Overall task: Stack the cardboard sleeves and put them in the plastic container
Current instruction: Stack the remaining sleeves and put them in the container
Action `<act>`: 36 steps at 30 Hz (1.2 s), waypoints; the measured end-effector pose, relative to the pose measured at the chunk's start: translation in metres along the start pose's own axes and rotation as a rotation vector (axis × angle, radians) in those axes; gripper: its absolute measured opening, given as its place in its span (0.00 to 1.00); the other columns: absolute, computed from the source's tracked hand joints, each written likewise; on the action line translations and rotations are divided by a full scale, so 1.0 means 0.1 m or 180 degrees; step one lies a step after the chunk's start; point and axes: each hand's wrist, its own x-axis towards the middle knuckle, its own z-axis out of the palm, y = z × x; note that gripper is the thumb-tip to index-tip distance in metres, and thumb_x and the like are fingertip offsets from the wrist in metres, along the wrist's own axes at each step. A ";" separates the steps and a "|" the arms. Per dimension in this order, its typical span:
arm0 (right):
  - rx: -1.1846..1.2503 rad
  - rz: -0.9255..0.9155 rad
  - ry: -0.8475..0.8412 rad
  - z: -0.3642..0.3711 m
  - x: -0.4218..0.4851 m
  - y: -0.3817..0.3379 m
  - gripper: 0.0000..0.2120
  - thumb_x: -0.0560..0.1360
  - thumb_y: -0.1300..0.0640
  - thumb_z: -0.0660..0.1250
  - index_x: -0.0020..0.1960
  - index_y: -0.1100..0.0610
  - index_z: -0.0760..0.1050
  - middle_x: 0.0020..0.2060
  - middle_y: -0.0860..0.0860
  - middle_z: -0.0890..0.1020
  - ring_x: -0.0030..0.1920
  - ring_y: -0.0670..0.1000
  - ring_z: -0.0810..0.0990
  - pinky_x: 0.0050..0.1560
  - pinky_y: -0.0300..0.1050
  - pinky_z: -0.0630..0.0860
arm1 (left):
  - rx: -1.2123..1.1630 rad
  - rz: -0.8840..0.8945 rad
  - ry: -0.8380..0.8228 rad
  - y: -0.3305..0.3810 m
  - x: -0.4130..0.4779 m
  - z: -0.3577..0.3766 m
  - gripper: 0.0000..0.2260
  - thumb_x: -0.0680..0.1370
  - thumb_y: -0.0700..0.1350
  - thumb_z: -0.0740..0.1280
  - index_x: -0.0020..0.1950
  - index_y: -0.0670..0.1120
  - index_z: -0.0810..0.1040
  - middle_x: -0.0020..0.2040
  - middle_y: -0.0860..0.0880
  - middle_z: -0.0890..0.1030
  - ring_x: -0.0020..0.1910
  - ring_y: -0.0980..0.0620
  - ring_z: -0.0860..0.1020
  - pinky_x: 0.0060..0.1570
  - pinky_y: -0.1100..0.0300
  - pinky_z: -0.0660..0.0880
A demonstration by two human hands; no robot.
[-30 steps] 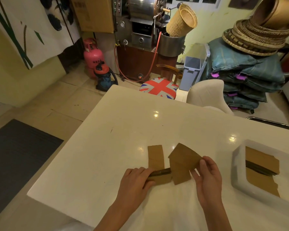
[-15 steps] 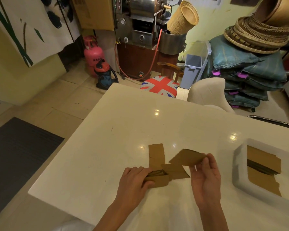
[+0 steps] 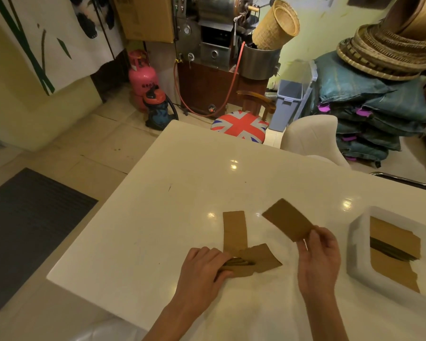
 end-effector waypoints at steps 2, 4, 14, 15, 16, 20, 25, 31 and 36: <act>-0.0842 -0.0474 -0.0188 -0.01 -0.05 0.11 0.12 0.80 0.67 0.61 0.47 0.51 0.77 0.43 0.42 0.81 0.49 0.47 0.79 0.51 0.39 0.78 | -0.0010 0.0003 0.0066 0.02 0.00 0.01 0.11 0.77 0.57 0.62 0.56 0.56 0.77 0.45 0.60 0.77 0.43 0.59 0.72 0.48 0.69 0.57; -0.1279 -0.0639 -0.0700 -0.01 -0.19 0.26 0.14 0.80 0.69 0.60 0.49 0.53 0.78 0.44 0.43 0.82 0.47 0.46 0.80 0.50 0.37 0.76 | -0.0188 -0.0121 0.0170 0.03 -0.01 0.02 0.12 0.77 0.57 0.64 0.58 0.56 0.73 0.47 0.59 0.76 0.44 0.58 0.71 0.48 0.68 0.61; -0.0984 -0.0431 -0.1341 0.11 -0.55 0.52 0.14 0.79 0.58 0.53 0.52 0.57 0.77 0.46 0.55 0.81 0.48 0.57 0.78 0.49 0.50 0.74 | -0.0162 -0.0177 0.0164 -0.10 -0.07 -0.04 0.22 0.74 0.53 0.71 0.66 0.52 0.71 0.58 0.54 0.75 0.53 0.57 0.70 0.51 0.63 0.73; -0.1008 -0.0479 -0.1453 0.11 -0.54 0.50 0.14 0.80 0.56 0.53 0.54 0.58 0.77 0.49 0.55 0.80 0.51 0.57 0.78 0.51 0.48 0.74 | -0.0055 -0.0133 0.0165 -0.11 -0.06 -0.04 0.18 0.75 0.54 0.69 0.63 0.53 0.72 0.52 0.56 0.77 0.49 0.58 0.70 0.48 0.62 0.71; -0.1031 -0.0505 -0.1555 0.11 -0.54 0.47 0.14 0.80 0.53 0.54 0.55 0.57 0.77 0.52 0.54 0.80 0.54 0.56 0.78 0.52 0.44 0.75 | 0.0011 -0.0107 0.0177 -0.12 -0.04 -0.05 0.16 0.74 0.54 0.70 0.60 0.53 0.72 0.48 0.58 0.78 0.45 0.59 0.71 0.46 0.63 0.68; -0.1338 -0.0403 -0.1661 0.08 -0.53 0.42 0.09 0.76 0.51 0.66 0.55 0.47 0.78 0.55 0.45 0.82 0.57 0.49 0.80 0.53 0.36 0.77 | 0.0139 -0.0010 0.0166 -0.08 0.01 -0.08 0.16 0.72 0.52 0.75 0.56 0.55 0.75 0.44 0.60 0.78 0.40 0.58 0.74 0.43 0.63 0.66; -0.1594 -0.0840 -0.1623 -0.18 -0.35 0.15 0.13 0.77 0.68 0.65 0.50 0.50 0.79 0.48 0.49 0.81 0.52 0.52 0.81 0.55 0.50 0.78 | 0.0377 -0.0064 -0.0018 -0.03 -0.02 -0.09 0.13 0.73 0.55 0.74 0.55 0.57 0.76 0.43 0.60 0.79 0.40 0.56 0.77 0.46 0.58 0.72; -0.2491 -0.1380 -0.2505 -0.20 -0.33 0.03 0.16 0.78 0.63 0.66 0.52 0.40 0.77 0.61 0.43 0.68 0.63 0.49 0.72 0.60 0.36 0.72 | 0.0548 -0.0100 -0.0314 0.00 -0.03 -0.10 0.13 0.72 0.52 0.75 0.52 0.57 0.75 0.43 0.59 0.77 0.39 0.54 0.77 0.40 0.59 0.72; -0.3294 -0.1460 -0.2441 -0.27 -0.26 0.12 0.20 0.77 0.60 0.68 0.55 0.35 0.73 0.68 0.39 0.61 0.61 0.42 0.65 0.56 0.31 0.67 | 0.0352 -0.0044 -0.0316 -0.03 0.04 -0.12 0.15 0.70 0.49 0.77 0.53 0.54 0.76 0.40 0.57 0.77 0.35 0.55 0.76 0.32 0.63 0.68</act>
